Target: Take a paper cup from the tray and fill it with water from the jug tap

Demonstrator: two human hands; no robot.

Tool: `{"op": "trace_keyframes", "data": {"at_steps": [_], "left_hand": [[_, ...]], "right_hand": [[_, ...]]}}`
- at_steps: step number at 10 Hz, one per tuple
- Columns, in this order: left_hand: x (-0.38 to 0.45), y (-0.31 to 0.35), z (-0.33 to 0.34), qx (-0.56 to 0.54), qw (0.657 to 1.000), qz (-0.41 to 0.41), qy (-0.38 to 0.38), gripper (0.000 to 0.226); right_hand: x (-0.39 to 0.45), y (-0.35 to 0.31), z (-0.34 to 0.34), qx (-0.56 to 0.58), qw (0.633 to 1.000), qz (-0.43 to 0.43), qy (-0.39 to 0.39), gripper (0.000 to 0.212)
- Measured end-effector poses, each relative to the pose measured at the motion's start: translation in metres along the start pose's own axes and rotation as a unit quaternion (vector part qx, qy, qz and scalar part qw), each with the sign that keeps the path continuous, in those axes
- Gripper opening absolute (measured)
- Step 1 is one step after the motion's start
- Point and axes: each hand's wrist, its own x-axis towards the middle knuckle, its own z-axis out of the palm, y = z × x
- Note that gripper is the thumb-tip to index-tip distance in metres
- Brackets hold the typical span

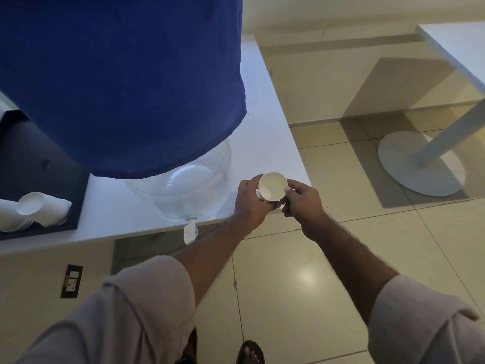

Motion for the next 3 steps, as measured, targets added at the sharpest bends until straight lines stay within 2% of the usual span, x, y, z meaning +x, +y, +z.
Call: {"op": "trace_keyframes", "data": {"at_steps": [3], "left_hand": [[0.0003, 0.0045, 0.0078, -0.018, 0.999, -0.039, -0.008, 0.079]], "right_hand": [[0.0106, 0.0108, 0.0012, 0.027, 0.998, 0.057, -0.009, 0.037]]}}
